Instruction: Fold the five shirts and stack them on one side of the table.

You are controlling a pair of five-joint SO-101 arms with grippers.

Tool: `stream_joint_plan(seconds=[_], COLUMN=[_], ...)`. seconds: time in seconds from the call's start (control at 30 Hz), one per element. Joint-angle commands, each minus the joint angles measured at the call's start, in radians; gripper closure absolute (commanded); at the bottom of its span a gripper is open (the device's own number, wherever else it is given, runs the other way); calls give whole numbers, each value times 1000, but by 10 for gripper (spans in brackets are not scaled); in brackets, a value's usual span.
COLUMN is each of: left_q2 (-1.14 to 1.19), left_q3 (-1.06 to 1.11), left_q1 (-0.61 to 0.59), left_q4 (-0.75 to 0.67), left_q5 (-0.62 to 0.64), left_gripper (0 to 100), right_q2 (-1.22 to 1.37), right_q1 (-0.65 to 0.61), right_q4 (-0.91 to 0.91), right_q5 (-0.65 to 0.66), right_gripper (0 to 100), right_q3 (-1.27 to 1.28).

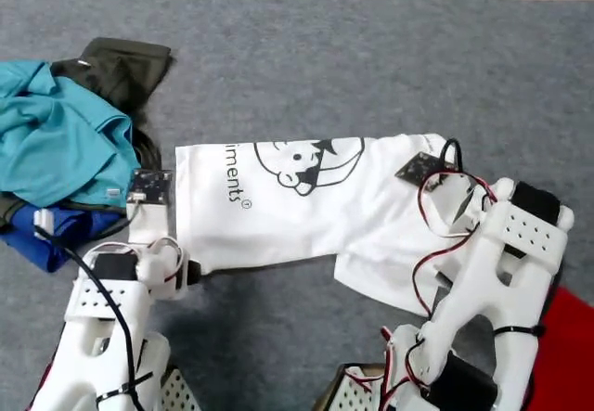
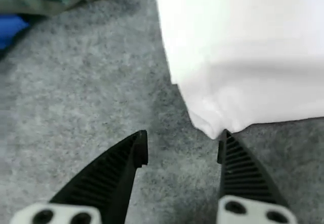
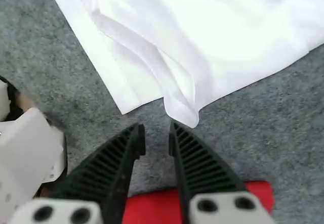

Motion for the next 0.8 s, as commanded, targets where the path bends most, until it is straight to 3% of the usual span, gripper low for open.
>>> stream_joint_plan(seconds=[0.0, 0.17, 0.5, 0.77], left_q2=[-18, -5, 44, 361], left_q3=[-109, -186, -206, -339], left_q1=[-48, -40, -20, 54], left_q4=[66, 100, 112, 91], left_q5=[26, 198, 212, 255], left_gripper=[754, 754, 785, 804], right_q2=[-28, -25, -24, -24], right_q1=[15, 12, 10, 10], right_q4=[-18, -18, -34, -40], right_q5=[18, 20, 20, 20], right_gripper=[896, 896, 896, 896], right_q3=[5, 5, 5, 5])
